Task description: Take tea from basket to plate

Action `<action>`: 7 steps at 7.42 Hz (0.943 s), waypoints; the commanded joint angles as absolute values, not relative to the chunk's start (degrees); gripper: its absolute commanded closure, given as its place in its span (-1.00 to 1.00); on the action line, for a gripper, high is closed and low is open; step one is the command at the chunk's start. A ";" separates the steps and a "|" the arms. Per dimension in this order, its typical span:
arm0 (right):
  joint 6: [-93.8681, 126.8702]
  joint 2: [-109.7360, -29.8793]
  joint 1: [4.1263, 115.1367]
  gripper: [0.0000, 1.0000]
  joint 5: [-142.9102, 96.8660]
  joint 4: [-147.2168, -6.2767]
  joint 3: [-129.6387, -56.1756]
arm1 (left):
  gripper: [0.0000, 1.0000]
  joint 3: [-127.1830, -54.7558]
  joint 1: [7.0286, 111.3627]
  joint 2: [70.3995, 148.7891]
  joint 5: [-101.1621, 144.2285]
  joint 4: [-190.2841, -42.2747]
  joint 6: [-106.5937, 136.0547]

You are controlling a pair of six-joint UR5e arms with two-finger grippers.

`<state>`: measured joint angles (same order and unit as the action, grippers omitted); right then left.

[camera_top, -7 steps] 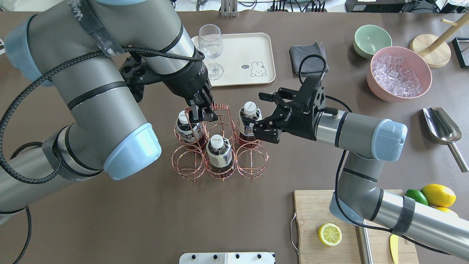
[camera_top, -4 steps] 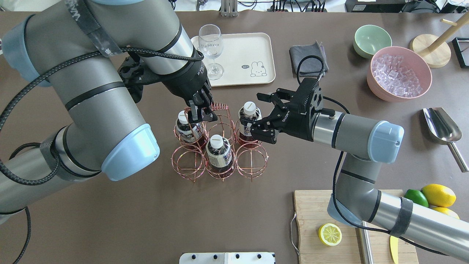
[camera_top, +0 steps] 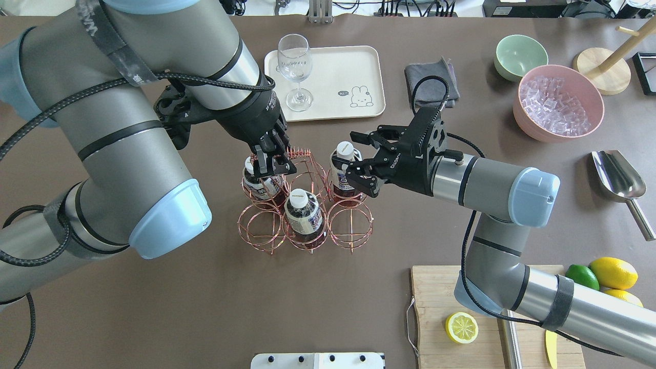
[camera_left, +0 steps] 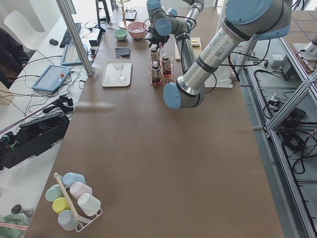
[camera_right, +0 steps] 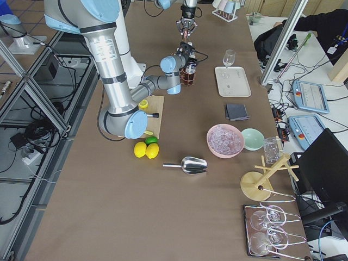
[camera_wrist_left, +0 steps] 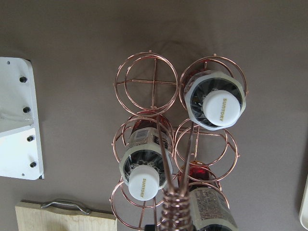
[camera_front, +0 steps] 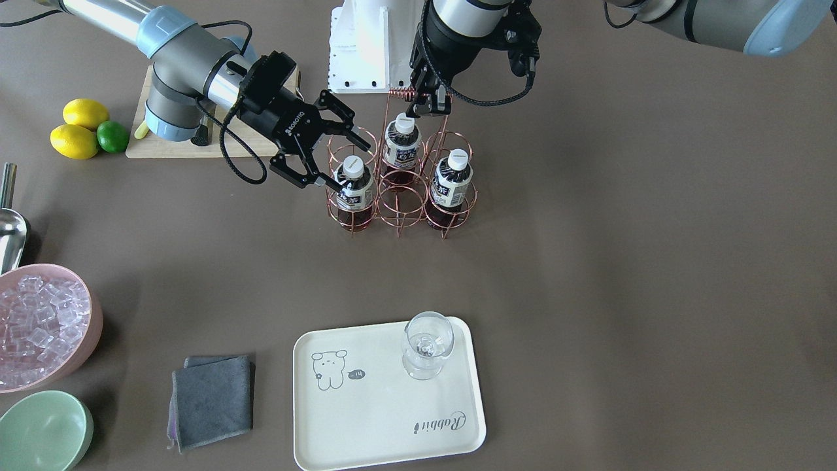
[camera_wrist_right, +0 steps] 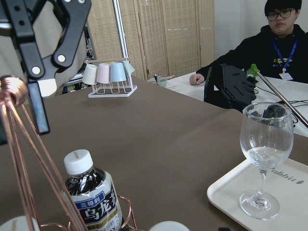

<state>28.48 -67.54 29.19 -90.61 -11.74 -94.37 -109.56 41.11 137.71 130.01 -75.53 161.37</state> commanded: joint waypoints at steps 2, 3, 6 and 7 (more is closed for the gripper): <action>28.39 -67.59 29.18 0.26 -89.47 -11.87 -94.57 | 1.00 -110.92 41.13 136.76 129.99 -75.50 161.46; 28.39 -67.76 29.18 0.54 -89.47 -11.87 -94.66 | 1.00 -110.92 41.13 136.76 129.90 -75.50 161.46; 18.35 -69.34 29.00 1.00 -86.31 -12.04 -97.28 | 1.00 -110.83 41.13 136.85 129.64 -75.50 161.46; 16.54 -70.04 28.92 1.00 -86.40 -13.96 -99.47 | 1.00 -110.92 41.13 136.85 129.64 -75.50 161.46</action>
<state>22.33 -68.82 29.04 -87.02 -11.88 -96.30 -110.89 41.13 136.82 129.74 -75.50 161.46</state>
